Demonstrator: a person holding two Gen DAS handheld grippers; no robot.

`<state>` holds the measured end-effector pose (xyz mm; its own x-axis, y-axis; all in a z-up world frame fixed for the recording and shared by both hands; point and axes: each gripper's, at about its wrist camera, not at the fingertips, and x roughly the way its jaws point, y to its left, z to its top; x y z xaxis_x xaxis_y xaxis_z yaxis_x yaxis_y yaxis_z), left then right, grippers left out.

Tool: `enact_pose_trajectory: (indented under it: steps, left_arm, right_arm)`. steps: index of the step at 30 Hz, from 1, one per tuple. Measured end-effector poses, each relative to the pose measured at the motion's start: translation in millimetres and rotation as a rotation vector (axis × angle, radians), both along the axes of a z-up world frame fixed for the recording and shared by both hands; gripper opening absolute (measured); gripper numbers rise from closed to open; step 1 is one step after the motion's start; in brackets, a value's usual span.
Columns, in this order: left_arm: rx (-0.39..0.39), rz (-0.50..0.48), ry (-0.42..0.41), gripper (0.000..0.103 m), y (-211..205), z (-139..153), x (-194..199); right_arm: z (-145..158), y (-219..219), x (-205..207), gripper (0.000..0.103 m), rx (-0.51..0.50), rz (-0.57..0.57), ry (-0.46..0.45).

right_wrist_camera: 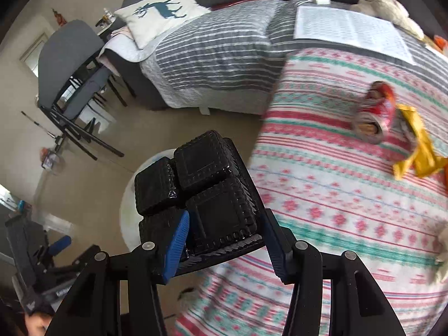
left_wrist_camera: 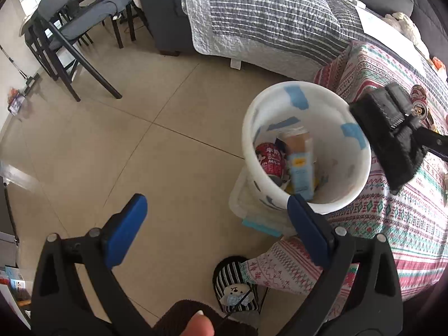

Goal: Collect trash
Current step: 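Lower the black tray into the bin and open the right tool, then grasp the crumpled white paper on the table with the right tool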

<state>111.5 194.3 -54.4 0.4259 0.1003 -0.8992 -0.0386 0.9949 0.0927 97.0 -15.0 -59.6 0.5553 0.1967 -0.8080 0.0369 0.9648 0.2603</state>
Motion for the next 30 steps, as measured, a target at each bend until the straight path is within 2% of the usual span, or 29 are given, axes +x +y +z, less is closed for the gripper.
enact_pose_trajectory:
  steps: [10, 13, 15, 22, 30]
  left_arm:
    - [-0.017, 0.023, 0.004, 0.1, 16.1, -3.8, 3.6]
    - [-0.018, 0.024, 0.004, 0.1, 16.7, -3.7, 3.2]
    - [-0.02, 0.023, 0.001, 0.1, 18.0, -2.5, 2.8]
    - [-0.021, 0.006, -0.009, 0.1, 9.2, 2.1, 0.4]
    - [-0.034, -0.034, -0.024, 0.1, -17.3, 12.6, -0.8]
  right_arm:
    - [-17.1, 39.3, 21.9, 0.059, 0.044, 0.054, -0.014]
    - [-14.1, 46.5, 22.6, 0.072, 0.048, 0.07, -0.037]
    - [-10.4, 48.8, 20.9, 0.072, 0.039, 0.079, -0.052]
    - [-6.4, 27.6, 8.6, 0.073, 0.008, 0.041, -0.038]
    - [6.6, -22.7, -21.0, 0.078, -0.027, -0.05, -0.029]
